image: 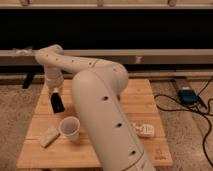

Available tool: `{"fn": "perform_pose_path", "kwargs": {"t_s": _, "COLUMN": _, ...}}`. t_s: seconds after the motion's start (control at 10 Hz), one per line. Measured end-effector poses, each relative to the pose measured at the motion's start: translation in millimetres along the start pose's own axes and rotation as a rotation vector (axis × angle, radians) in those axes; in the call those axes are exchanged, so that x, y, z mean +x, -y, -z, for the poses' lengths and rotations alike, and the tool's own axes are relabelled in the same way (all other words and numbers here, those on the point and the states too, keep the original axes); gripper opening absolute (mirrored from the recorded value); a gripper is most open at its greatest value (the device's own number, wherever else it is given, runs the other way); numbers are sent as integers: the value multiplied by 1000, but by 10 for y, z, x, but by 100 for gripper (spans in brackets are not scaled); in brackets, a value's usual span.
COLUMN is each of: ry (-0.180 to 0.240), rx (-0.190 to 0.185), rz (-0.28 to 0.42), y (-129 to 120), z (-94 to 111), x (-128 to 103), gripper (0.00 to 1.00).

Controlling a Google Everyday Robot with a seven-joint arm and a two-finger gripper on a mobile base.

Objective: Place the eraser in the ceramic cup

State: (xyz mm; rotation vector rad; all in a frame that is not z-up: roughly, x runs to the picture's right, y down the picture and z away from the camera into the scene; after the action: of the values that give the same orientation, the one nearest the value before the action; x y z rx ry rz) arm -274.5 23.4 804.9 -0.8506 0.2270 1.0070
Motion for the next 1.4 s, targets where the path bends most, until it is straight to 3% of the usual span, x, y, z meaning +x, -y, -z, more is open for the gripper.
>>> {"fn": "perform_pose_path", "kwargs": {"t_s": 0.3, "ry": 90, "rx": -117, "rz": 77, "y": -124, "z": 593, "x": 316, "gripper": 0}}
{"fn": "perform_pose_path", "kwargs": {"t_s": 0.6, "ry": 151, "rx": -208, "rz": 138, "y": -126, "z": 890, "x": 769, "gripper": 0}}
{"fn": "perform_pose_path", "kwargs": {"t_s": 1.0, "ry": 141, "rx": -253, "rz": 176, "y": -120, "z": 756, "x": 1302, "gripper": 0}}
{"fn": "perform_pose_path", "kwargs": {"t_s": 1.4, "ry": 99, "rx": -266, "rz": 185, "y": -144, "z": 497, "x": 1477, "gripper": 0}}
